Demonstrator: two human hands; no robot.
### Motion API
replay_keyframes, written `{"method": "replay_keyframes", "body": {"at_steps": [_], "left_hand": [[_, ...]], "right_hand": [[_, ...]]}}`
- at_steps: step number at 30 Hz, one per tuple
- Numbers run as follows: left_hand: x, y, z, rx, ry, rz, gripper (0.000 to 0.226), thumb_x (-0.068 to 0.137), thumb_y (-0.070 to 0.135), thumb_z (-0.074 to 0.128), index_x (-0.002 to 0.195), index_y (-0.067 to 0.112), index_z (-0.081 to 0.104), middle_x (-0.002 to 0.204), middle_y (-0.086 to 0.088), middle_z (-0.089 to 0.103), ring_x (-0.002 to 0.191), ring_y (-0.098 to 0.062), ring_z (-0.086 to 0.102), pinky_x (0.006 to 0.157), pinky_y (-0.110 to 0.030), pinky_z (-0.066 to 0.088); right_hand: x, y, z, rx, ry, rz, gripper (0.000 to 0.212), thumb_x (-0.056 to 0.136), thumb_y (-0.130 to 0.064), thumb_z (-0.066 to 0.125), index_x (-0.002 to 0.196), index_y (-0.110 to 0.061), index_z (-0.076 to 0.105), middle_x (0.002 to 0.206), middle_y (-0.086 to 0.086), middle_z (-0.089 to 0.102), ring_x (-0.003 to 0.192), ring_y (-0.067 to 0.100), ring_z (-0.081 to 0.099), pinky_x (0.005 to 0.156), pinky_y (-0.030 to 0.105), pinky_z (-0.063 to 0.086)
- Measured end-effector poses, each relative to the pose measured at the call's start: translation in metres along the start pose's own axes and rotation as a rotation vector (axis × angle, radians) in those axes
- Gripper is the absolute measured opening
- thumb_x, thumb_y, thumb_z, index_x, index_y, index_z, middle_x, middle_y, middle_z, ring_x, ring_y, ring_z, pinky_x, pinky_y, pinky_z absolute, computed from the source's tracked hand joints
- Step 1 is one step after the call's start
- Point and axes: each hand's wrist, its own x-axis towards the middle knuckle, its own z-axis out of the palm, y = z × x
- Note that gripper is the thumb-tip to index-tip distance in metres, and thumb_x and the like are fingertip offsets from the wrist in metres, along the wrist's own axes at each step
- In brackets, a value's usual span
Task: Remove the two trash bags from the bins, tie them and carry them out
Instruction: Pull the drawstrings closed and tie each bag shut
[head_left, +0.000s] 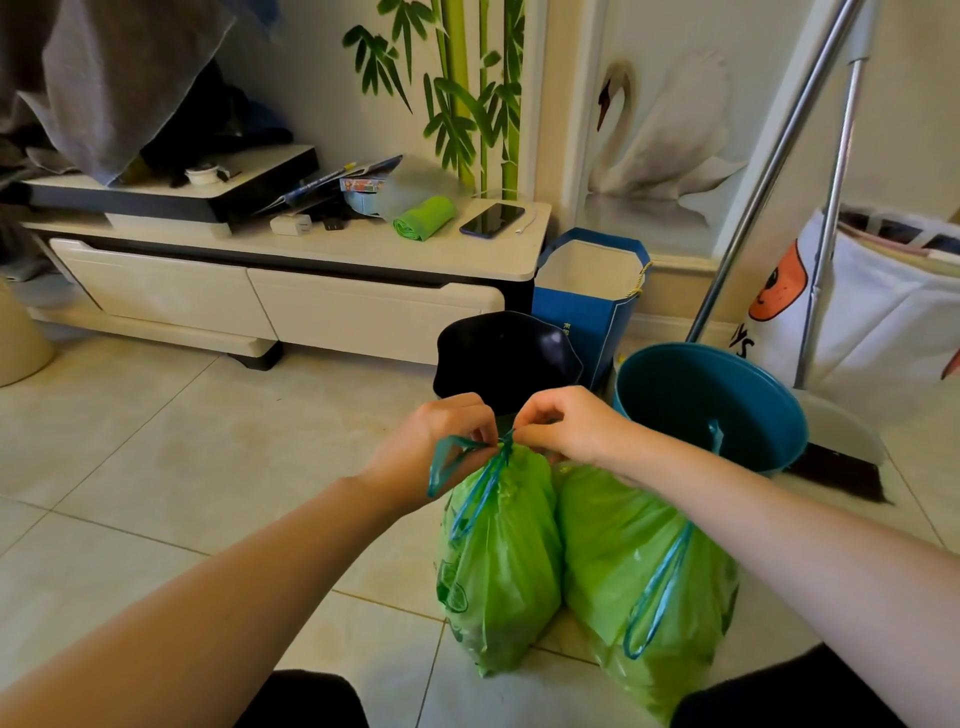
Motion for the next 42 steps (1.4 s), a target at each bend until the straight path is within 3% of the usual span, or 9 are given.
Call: {"method": "replay_keyframes", "body": {"at_steps": [5,10,17,24,28,32,36,38,42], "left_hand": [[0.001,0.000,0.002,-0.004,0.009,0.011,0.011,0.083,0.026,0.062,0.078,0.017,0.059,0.082,-0.002,0.062,0.071,-0.018,0.060,0.058,-0.034,0.052],[0.001,-0.002,0.004,0.007,-0.026,-0.003,0.011,0.084,0.024,0.064,0.079,0.014,0.063,0.081,0.003,0.059,0.072,-0.009,0.055,0.062,-0.011,0.040],[-0.001,-0.001,0.005,-0.011,-0.008,0.010,0.016,0.086,0.024,0.063,0.083,0.009,0.065,0.082,-0.001,0.059,0.072,-0.014,0.058,0.064,-0.028,0.049],[-0.002,-0.002,0.007,-0.003,0.005,0.001,0.009,0.084,0.016,0.069,0.080,0.010,0.065,0.081,0.000,0.060,0.070,-0.011,0.058,0.061,-0.017,0.045],[-0.002,-0.001,0.007,0.004,0.002,0.000,0.010,0.085,0.019,0.066,0.079,0.011,0.064,0.081,0.001,0.059,0.069,-0.010,0.056,0.060,-0.015,0.043],[0.000,0.002,0.007,0.008,0.002,0.005,0.010,0.084,0.021,0.063,0.077,0.013,0.062,0.082,0.001,0.059,0.070,-0.011,0.057,0.060,-0.020,0.046],[0.002,0.003,0.005,0.020,-0.013,0.010,0.007,0.081,0.013,0.067,0.076,0.013,0.062,0.081,0.002,0.059,0.071,-0.009,0.057,0.062,-0.012,0.043],[0.002,0.002,0.004,0.016,-0.009,0.004,0.008,0.081,0.012,0.068,0.076,0.013,0.062,0.081,0.003,0.059,0.071,-0.009,0.057,0.062,-0.012,0.043],[0.000,-0.001,0.002,0.001,-0.006,-0.016,0.009,0.079,0.010,0.071,0.074,0.012,0.063,0.080,0.000,0.061,0.071,-0.011,0.060,0.063,-0.019,0.049]], "right_hand": [[0.000,-0.005,0.005,0.028,0.030,-0.011,0.012,0.085,-0.009,0.062,0.078,-0.018,0.065,0.070,-0.001,0.065,0.060,0.007,0.057,0.053,0.016,0.047],[0.002,-0.007,0.009,0.038,0.045,-0.029,0.015,0.087,-0.007,0.056,0.079,-0.019,0.060,0.067,-0.001,0.058,0.059,0.010,0.052,0.055,0.022,0.045],[0.003,-0.007,0.010,-0.009,-0.114,0.031,0.015,0.087,-0.007,0.058,0.098,-0.017,0.059,0.067,0.001,0.054,0.060,0.012,0.048,0.055,0.024,0.042],[0.005,0.002,0.006,-0.149,-0.155,-0.009,0.018,0.077,-0.014,0.075,0.091,-0.014,0.064,0.067,0.000,0.052,0.059,0.011,0.046,0.058,0.025,0.037],[0.007,0.003,0.002,-0.175,-0.065,-0.008,0.011,0.079,-0.016,0.071,0.073,-0.021,0.063,0.072,-0.002,0.062,0.063,0.009,0.055,0.061,0.026,0.044],[0.006,-0.003,0.000,-0.058,0.047,-0.034,0.012,0.081,-0.011,0.065,0.073,-0.020,0.062,0.078,0.008,0.068,0.073,0.019,0.062,0.076,0.039,0.054],[0.007,-0.004,0.002,-0.036,0.080,-0.063,0.007,0.087,-0.011,0.056,0.083,-0.016,0.059,0.066,0.000,0.056,0.063,0.015,0.052,0.065,0.033,0.046],[0.006,-0.003,-0.003,-0.163,0.080,-0.121,0.010,0.085,-0.012,0.057,0.084,-0.022,0.055,0.063,-0.004,0.053,0.058,0.014,0.049,0.063,0.031,0.043],[0.000,-0.001,-0.020,-0.798,0.051,-0.270,0.013,0.083,-0.015,0.057,0.090,-0.025,0.052,0.074,-0.008,0.053,0.074,0.021,0.054,0.064,0.038,0.043]]}}
